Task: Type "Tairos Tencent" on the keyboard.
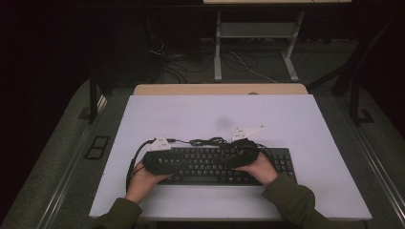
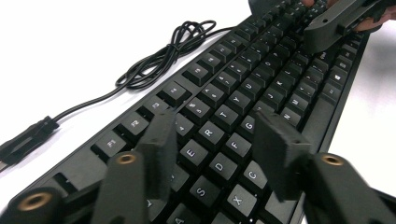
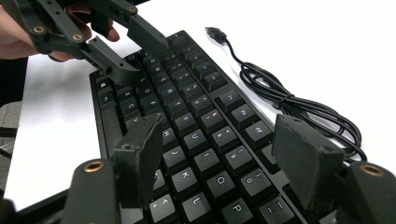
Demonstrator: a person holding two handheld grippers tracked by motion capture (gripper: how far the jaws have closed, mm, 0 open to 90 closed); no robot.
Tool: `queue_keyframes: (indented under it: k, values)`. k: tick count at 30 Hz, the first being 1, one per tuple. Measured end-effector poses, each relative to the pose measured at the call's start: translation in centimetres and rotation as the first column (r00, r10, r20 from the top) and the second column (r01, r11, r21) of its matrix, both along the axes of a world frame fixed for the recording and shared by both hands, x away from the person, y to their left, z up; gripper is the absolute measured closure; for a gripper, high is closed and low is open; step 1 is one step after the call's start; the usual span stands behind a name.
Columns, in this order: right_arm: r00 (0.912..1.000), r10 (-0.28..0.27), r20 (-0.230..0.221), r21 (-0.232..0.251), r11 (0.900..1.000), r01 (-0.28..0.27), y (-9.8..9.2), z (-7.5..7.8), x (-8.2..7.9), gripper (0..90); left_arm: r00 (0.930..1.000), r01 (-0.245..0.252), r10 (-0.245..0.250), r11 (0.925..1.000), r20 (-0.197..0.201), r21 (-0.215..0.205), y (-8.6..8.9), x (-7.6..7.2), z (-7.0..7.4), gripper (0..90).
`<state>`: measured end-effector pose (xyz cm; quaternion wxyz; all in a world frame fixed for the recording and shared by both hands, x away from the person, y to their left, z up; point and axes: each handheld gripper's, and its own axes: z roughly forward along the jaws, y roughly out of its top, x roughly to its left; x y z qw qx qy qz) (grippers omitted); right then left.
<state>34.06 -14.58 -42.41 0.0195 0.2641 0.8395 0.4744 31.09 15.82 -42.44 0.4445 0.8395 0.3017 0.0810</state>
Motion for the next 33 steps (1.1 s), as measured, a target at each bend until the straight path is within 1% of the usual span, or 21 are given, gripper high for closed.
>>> queue_keyframes:
  k: [3,7,12,18,21,23,26,33]
  values:
    - [1.0000,0.000,0.003,0.001,1.000,0.000,-0.05,0.04,-0.01,35.4,1.0000,-0.004,0.004,1.0000,0.005,-0.006,0.10,-0.14,-0.06,41.1]
    - [1.0000,-0.007,-0.004,0.010,1.000,0.007,-0.11,0.06,-0.05,40.5,0.9999,0.001,-0.001,1.0000,0.010,-0.001,-0.08,-0.34,-0.18,34.4]
    - [1.0000,-0.004,-0.003,0.005,1.000,0.004,-0.20,0.03,-0.03,49.9,0.9999,-0.003,0.003,1.0000,0.013,0.000,-0.10,-0.32,-0.25,30.5]
    - [0.9998,-0.006,-0.017,-0.023,1.000,0.006,-0.08,-0.23,-0.06,64.4,0.9999,-0.004,0.004,1.0000,0.014,-0.004,-0.13,-0.32,-0.33,28.8]
    - [0.9998,-0.002,-0.020,-0.036,0.999,0.002,-0.01,-0.37,-0.07,74.7,0.9999,0.001,-0.001,1.0000,0.016,-0.002,-0.21,-0.34,-0.34,27.4]
    - [0.9999,-0.001,-0.013,-0.048,0.999,0.001,0.06,-0.38,-0.15,80.9,0.9999,0.000,0.000,1.0000,0.017,-0.003,-0.24,-0.35,-0.34,26.8]
    - [0.9999,0.011,-0.013,-0.058,0.998,-0.012,0.14,-0.40,-0.22,89.1,0.9998,0.001,-0.001,1.0000,0.018,-0.004,-0.20,-0.34,-0.34,26.6]
    - [0.9997,0.020,-0.010,-0.093,0.995,-0.021,0.43,-0.67,-0.32,89.3,0.9998,0.004,-0.004,1.0000,0.018,-0.004,-0.25,-0.37,-0.35,26.5]
